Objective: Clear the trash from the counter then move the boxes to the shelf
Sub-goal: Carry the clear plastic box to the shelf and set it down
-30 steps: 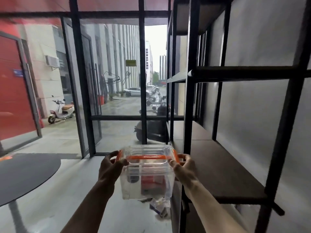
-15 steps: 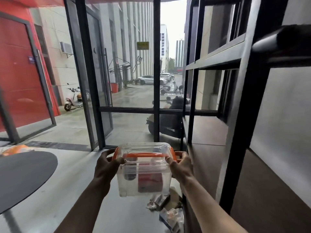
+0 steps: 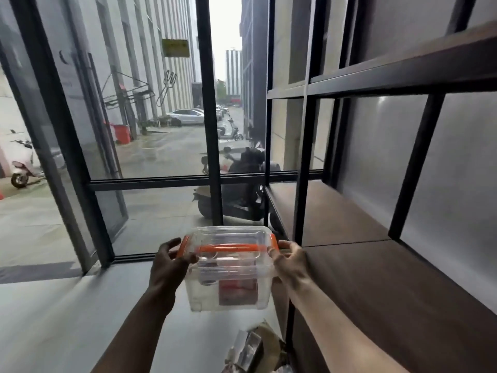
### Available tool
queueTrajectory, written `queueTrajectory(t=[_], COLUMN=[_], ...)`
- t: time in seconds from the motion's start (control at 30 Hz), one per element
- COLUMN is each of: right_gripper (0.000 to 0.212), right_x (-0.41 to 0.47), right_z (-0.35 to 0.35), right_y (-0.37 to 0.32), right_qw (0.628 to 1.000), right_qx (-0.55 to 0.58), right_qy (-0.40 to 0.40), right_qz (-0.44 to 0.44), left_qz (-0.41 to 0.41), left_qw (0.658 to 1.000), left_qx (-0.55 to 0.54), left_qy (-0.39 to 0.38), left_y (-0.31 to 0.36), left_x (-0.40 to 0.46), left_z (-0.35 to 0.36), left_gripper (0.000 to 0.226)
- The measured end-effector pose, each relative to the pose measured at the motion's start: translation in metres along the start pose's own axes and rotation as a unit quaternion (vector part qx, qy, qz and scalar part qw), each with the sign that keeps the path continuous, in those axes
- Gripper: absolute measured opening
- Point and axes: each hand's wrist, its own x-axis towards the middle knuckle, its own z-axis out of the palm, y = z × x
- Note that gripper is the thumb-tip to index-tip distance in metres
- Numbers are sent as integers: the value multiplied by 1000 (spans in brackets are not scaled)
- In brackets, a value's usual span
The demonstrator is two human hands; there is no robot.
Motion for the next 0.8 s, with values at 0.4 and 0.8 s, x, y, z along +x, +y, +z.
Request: queueTrajectory(t=[0.4,0.8], right_gripper=[36,33], right_x=[159,179], right_z=[-116,-213], right_y=[65,136], right_qw=[972,909], right_qx=[-22,51], right_qy=[223,380], right_qz=[73,162], left_qz=[-2,-23], left_qw=[969,901], left_qx=[52,119], left_qy=[-240,-417], left_y=[-46,-94], left_x=[161,175], left_z=[239,434], left_gripper=[53,61])
